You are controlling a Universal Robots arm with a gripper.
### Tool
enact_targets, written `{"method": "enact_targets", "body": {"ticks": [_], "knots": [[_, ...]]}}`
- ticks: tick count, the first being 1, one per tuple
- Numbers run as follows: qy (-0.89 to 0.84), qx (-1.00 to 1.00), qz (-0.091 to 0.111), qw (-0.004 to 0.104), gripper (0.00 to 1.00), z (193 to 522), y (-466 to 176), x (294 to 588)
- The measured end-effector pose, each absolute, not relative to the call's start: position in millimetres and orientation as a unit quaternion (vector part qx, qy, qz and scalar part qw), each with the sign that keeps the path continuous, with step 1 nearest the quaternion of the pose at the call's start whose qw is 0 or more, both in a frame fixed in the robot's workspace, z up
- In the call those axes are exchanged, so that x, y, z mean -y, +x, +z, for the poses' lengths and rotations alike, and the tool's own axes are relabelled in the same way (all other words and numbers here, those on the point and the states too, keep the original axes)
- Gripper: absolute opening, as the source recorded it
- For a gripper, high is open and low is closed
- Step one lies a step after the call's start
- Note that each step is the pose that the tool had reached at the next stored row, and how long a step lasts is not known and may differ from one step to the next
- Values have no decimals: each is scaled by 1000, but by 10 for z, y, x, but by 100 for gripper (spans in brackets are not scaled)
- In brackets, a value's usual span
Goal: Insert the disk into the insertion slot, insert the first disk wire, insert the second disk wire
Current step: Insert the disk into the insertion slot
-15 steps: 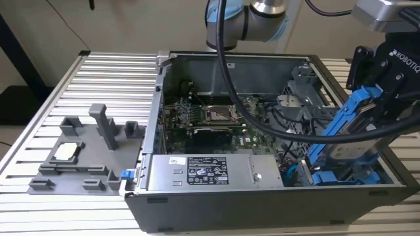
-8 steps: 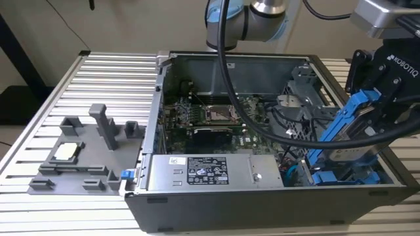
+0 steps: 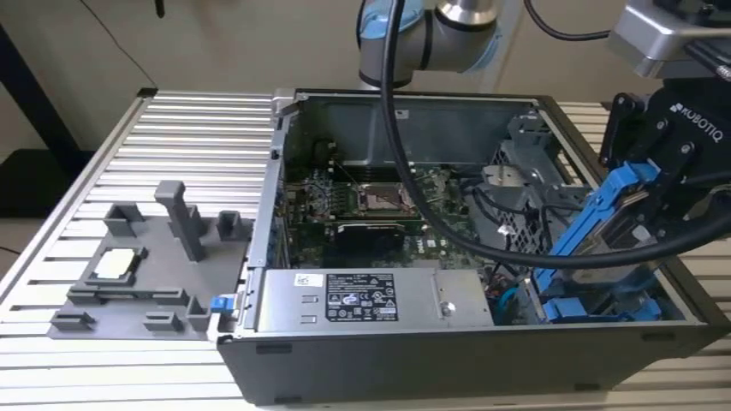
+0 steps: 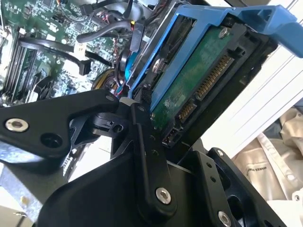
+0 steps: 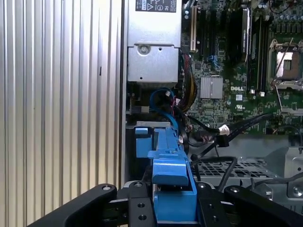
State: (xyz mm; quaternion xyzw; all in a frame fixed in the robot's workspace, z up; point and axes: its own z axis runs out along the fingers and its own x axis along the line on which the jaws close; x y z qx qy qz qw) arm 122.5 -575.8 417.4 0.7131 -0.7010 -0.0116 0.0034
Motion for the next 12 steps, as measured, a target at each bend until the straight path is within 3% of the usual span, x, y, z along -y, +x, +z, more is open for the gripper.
{"method": "enact_targets", "body": {"ticks": [12], "knots": [[713,701,-13,2,33,4038,1239,5757]]}}
